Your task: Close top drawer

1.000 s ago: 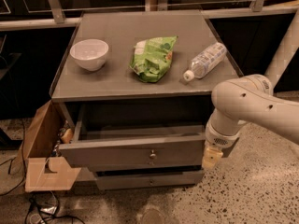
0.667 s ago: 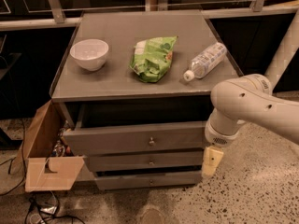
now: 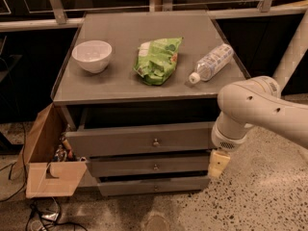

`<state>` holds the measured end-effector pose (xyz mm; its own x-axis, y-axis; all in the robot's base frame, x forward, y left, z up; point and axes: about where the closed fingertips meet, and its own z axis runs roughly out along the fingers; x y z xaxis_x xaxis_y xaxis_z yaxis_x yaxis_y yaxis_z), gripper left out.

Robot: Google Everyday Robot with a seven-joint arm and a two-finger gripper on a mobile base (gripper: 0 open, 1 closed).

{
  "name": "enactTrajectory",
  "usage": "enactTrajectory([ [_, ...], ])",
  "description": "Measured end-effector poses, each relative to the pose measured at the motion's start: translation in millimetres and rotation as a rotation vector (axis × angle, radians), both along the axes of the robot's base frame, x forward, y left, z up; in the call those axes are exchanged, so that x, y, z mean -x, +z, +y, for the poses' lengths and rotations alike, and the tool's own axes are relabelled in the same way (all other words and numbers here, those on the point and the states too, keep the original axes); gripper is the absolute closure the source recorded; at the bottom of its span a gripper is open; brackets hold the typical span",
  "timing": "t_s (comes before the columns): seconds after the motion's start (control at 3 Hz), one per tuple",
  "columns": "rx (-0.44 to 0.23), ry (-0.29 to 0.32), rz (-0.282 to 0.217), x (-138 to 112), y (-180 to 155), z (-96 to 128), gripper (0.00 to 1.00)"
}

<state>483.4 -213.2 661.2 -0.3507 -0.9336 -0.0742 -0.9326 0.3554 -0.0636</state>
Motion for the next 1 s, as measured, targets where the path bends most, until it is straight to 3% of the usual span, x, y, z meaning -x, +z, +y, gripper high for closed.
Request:
enactTrajectory([
  [0.67, 0.005, -0.023, -0.023, -3.5, 0.4, -1.0, 0.66],
  [1.0, 0.017, -0.076, -0.108, -29.2, -3.5, -2.1, 0.97],
])
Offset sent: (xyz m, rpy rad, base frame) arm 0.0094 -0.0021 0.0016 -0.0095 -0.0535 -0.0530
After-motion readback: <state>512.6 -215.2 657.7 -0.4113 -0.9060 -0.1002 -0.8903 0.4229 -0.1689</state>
